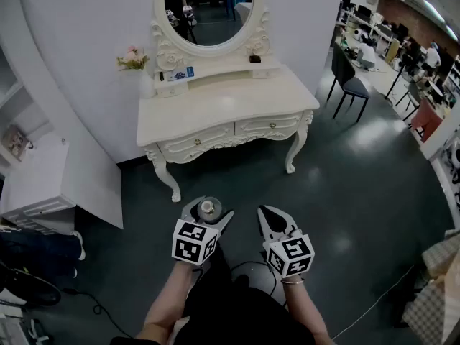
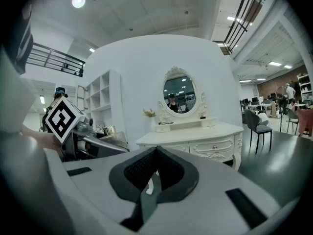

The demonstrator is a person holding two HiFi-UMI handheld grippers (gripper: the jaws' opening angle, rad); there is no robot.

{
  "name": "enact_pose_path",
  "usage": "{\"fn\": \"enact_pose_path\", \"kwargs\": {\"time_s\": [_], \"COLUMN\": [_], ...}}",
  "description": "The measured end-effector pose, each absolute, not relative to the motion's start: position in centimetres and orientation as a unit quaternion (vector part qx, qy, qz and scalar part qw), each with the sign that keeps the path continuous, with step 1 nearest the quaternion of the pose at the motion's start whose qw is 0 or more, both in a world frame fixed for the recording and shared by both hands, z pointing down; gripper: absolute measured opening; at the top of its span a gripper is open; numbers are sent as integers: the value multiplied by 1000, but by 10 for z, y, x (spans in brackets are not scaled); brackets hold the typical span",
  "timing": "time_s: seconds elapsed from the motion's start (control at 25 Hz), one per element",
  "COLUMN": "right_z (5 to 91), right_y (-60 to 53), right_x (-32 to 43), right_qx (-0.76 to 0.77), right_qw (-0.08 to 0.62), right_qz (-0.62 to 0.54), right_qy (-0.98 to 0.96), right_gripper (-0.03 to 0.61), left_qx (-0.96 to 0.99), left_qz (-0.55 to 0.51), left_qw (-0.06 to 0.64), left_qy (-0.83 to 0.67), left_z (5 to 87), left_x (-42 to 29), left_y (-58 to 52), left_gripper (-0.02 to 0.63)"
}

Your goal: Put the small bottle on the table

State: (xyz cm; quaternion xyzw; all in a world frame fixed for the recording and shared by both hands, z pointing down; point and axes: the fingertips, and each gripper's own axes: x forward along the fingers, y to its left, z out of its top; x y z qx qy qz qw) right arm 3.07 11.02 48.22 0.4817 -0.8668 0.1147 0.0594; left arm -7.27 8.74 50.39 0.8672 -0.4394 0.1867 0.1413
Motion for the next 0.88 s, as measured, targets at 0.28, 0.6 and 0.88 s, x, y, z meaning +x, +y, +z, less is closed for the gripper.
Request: {"fn": "enact_pose_path", "kwargs": {"time_s": [0.28,0.6,0.88], "right_z": [481,473,468], "right_y": [115,114,106], "right_x": [35,41,54], "right_qx": [478,475,483], "right_qw": [56,38,34], "right_qz": [113,104,102], "right_qy": [-869,-873,-869], "right_gripper": [5,5,5], "left_qx": [867,863,861], "left_qz": [183,179,176], "left_qw": [139,138,135], "left_qy": [-443,-452,-458], "left_z": [501,501,495], "left_x": [-69,-67,-66], "left_y": [91,84,72], "left_gripper": [339,339,339]}}
